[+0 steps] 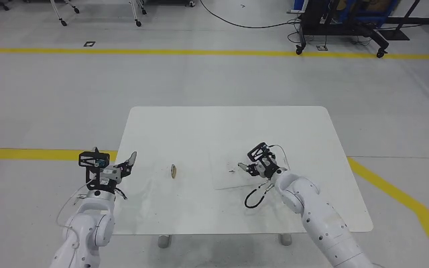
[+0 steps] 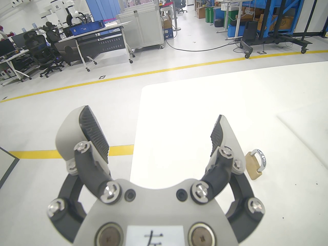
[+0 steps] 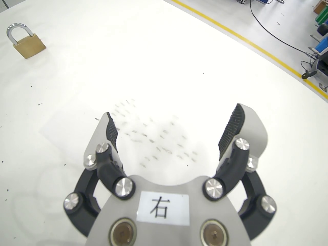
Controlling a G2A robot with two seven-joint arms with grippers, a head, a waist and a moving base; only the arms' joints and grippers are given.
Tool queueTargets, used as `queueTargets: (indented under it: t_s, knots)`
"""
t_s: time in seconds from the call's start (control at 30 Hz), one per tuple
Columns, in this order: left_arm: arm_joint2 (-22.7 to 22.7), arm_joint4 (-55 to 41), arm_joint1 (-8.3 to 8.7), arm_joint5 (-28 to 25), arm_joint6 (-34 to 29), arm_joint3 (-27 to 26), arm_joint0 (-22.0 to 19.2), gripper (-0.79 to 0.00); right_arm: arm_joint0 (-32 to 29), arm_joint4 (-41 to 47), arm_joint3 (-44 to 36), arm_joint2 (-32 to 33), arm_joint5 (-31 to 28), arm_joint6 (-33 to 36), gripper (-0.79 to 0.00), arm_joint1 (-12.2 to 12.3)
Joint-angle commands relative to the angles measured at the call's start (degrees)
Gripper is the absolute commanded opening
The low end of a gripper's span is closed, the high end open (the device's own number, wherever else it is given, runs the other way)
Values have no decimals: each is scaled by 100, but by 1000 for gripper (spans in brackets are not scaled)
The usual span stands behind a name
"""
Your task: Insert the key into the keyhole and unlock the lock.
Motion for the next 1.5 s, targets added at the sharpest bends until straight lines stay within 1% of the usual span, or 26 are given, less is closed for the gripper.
queueTargets:
  t_s: [0.0, 0.07, 0.13, 0.17, 0.23, 0.37, 0.47, 0.5, 0.57, 0.6, 0.63, 0.67, 0.73, 0.77, 0.83, 0.87, 0.93, 1.0, 1.03, 1.07, 1.1, 1.33, 1.47]
  knots:
    - [0, 0, 0, 0, 0, 0, 0, 0, 171, 206, 178, -43, -723, 38, 0, 6]
    - [0, 0, 0, 0, 0, 0, 0, 0, 423, 304, 351, -75, -1581, 123, 0, 31]
    - [0, 0, 0, 0, 0, 0, 0, 0, 616, 521, 527, -125, -2332, 160, 0, 43]
    - [0, 0, 0, 0, 0, 0, 0, 0, 731, 594, 619, -136, -2619, 189, 0, 48]
    - [0, 0, 0, 0, 0, 0, 0, 0, 941, 749, 845, -183, -3040, 285, 0, 48]
    - [0, 0, 0, 0, 0, 0, 0, 0, 1377, 496, 1107, -486, -3609, 585, 0, 24]
    - [0, 0, 0, 0, 0, 0, 0, 0, 1620, 69, 1230, -767, -3686, 789, -3, -8]
    - [0, 0, 0, 0, 0, 0, 0, 0, 1667, -4, 1276, -851, -3678, 801, -25, -24]
    - [0, 0, 0, 0, 0, 0, 0, 0, 1771, -127, 1357, -1001, -3711, 818, -175, -51]
    - [0, 0, 0, 0, 0, 0, 0, 0, 1815, -180, 1392, -1066, -3727, 821, -215, -63]
    - [0, 0, 0, 0, 0, 0, 0, 0, 1853, -207, 1432, -1116, -3738, 804, -206, -73]
    - [0, 0, 0, 0, 0, 0, 0, 0, 1889, -228, 1473, -1161, -3746, 793, -256, -83]
    - [0, 0, 0, 0, 0, 0, 0, 0, 1960, -250, 1552, -1237, -3747, 777, -280, -102]
    - [0, 0, 0, 0, 0, 0, 0, 0, 1994, -263, 1587, -1272, -3732, 778, -277, -112]
    - [0, 0, 0, 0, 0, 0, 0, 0, 2055, -285, 1637, -1334, -3705, 768, -314, -130]
    - [0, 0, 0, 0, 0, 0, 0, 0, 2079, -296, 1657, -1358, -3687, 756, -311, -136]
    - [0, 0, 0, 0, 0, 0, 0, 0, 2121, -324, 1681, -1401, -3661, 746, -397, -146]
    - [0, 0, 0, 0, 0, 0, 0, 0, 2156, -350, 1691, -1426, -3634, 737, -449, -150]
    - [0, 0, 0, 0, 0, 0, 0, 0, 2172, -371, 1694, -1434, -3610, 744, -517, -150]
    - [0, 0, 0, 0, 0, 0, 0, 0, 2182, -396, 1689, -1446, -3594, 754, -665, -151]
    - [0, 0, 0, 0, 0, 0, 0, 0, 2188, -401, 1686, -1457, -3593, 755, -785, -151]
    - [0, 0, 0, 0, 0, 0, 0, 0, 2209, -455, 1628, -1478, -3545, 714, -785, -137]
    - [0, 0, 0, 0, 0, 0, 0, 0, 2161, -660, 1495, -1469, -3415, 418, -785, -108]
